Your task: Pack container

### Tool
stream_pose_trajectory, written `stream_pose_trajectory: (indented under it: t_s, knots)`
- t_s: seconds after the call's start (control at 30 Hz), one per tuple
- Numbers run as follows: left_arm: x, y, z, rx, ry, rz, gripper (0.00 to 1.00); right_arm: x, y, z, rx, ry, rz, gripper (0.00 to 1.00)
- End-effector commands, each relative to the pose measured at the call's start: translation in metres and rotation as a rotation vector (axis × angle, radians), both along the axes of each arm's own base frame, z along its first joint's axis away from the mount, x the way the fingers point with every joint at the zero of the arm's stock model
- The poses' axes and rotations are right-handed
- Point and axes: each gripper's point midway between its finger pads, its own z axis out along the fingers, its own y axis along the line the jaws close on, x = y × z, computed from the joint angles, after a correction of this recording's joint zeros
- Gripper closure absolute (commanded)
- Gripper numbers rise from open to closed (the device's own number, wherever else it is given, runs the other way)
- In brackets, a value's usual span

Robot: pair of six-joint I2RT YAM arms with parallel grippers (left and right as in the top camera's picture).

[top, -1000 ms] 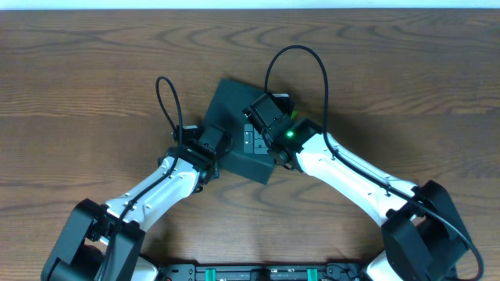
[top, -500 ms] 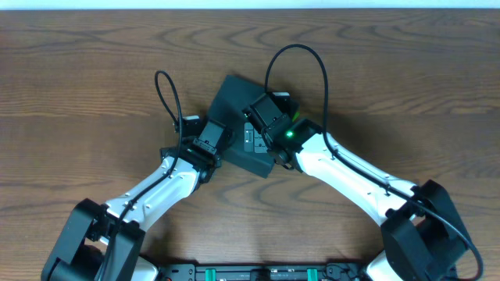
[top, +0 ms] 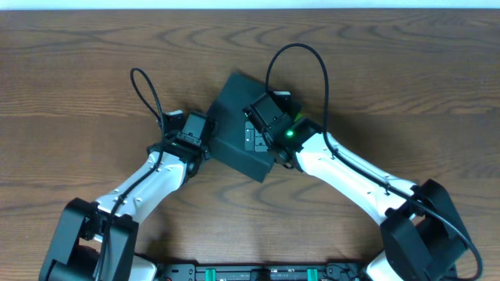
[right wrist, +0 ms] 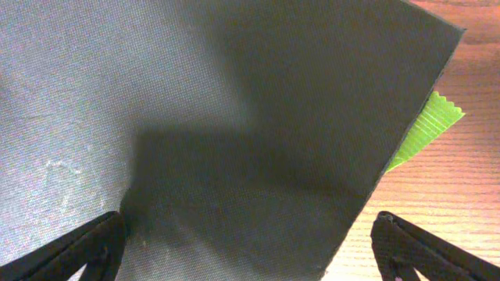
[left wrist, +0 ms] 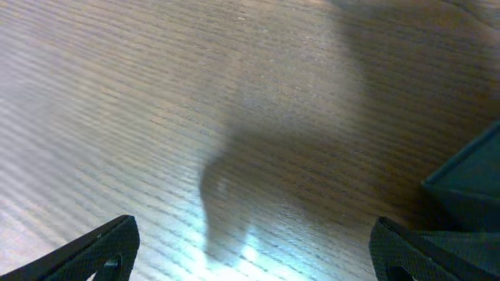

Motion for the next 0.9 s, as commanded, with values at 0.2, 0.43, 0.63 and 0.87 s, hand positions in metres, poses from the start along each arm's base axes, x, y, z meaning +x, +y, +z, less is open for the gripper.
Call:
stream_pose_trajectory:
  t_s: [0.2,0.43,0.63,0.87]
  knots:
    - [0.012,-0.020,-0.002,-0.087,-0.019,-0.083,0.05,0.001,-0.012,-0.016,-0.049,0.020,-0.030,0.01]
    - [0.012,-0.051,-0.005,-0.175,0.026,-0.297,0.05,0.002,-0.011,-0.015,-0.046,0.017,-0.031,0.01]
    - [0.008,-0.060,-0.007,-0.199,0.052,-0.368,0.05,0.003,-0.012,-0.015,-0.041,0.010,-0.050,0.01]
    - [0.006,-0.052,0.039,-0.190,-0.050,-0.359,0.05,0.006,-0.012,-0.010,-0.037,-0.006,-0.054,0.01]
